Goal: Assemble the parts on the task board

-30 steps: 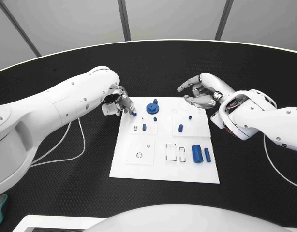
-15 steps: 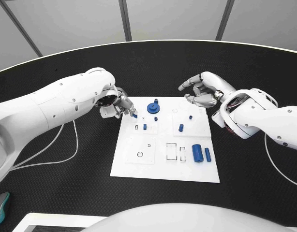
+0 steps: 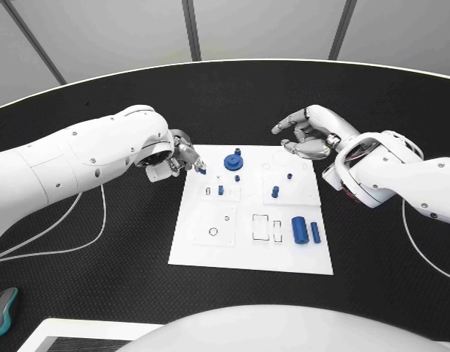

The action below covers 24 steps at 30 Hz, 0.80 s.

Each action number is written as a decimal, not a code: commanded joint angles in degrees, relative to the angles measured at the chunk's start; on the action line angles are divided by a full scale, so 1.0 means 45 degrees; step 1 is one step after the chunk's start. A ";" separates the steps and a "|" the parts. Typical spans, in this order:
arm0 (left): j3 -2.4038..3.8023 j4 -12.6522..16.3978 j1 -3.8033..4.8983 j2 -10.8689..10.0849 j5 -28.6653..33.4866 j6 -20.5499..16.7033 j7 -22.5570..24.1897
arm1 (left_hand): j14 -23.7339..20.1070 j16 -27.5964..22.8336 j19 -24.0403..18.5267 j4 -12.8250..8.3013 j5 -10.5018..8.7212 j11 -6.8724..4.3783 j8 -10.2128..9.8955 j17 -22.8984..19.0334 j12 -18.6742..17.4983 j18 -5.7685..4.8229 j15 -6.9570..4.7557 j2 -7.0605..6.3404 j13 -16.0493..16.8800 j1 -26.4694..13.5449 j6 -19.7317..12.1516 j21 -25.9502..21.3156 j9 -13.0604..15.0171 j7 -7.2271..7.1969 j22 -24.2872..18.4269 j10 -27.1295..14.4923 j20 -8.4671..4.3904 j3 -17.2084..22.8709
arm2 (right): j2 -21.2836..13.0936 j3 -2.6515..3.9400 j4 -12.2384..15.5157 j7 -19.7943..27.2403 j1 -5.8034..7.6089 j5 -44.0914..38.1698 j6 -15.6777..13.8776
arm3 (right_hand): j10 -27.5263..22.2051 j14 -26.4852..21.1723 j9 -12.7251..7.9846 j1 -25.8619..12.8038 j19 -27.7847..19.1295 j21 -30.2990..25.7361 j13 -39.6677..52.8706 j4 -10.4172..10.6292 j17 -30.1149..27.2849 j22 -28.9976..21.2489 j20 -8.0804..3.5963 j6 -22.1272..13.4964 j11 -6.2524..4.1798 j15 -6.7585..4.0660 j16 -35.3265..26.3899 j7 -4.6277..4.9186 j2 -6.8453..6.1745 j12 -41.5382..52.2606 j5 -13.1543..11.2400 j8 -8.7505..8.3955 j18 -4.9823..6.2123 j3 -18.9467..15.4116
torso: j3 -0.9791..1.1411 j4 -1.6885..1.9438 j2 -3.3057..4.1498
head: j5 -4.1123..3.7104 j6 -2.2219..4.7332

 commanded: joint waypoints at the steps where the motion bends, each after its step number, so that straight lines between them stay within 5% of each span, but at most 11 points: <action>1: -0.0008 0.0341 -0.0012 -0.0157 -0.0185 -0.0141 0.0048 | 0.0658 0.0028 0.0093 -0.2022 0.0108 0.0014 0.0066 0.0724 0.0080 -0.0032 -0.0106 0.0010 0.0034 -0.0127 0.0022 0.0044 0.0419 -0.0106 0.0014 0.0117 0.0005 0.2084 | 0.0000 0.0000 -0.0003 0.0011 -0.0001 0.0000 0.0002 | -0.0050 0.1004 -0.0020 -0.0095 0.0531 -0.0052 0.0845 -0.0006 0.1776 0.1800 0.0088 0.0020 0.0028 0.0098 -0.0022 0.0044 0.0014 -0.0035 0.0033 -0.0043 0.0141 -0.0018 | -0.0009 -0.0006 0.0023 | 0.0036 -0.0002; 24: -0.0070 0.0760 -0.0409 -0.0143 -0.0551 0.0233 -0.0078 | 0.0677 0.0054 0.0128 -0.2117 0.0461 -0.0021 0.0118 0.0782 0.0089 -0.0045 -0.0139 -0.0069 0.0098 -0.0208 0.0078 0.0109 0.0418 -0.0138 0.0092 0.0215 -0.0028 0.2161 | 0.0007 0.0000 0.0005 0.0022 -0.0001 0.0000 0.0003 | -0.0050 0.1004 -0.0020 -0.0095 0.0531 -0.0052 0.0845 -0.0006 0.1776 0.1800 0.0088 0.0020 0.0028 0.0098 -0.0022 0.0044 0.0014 -0.0035 0.0033 -0.0043 0.0141 -0.0018 | 0.0006 -0.0022 0.0036 | 0.0026 -0.0128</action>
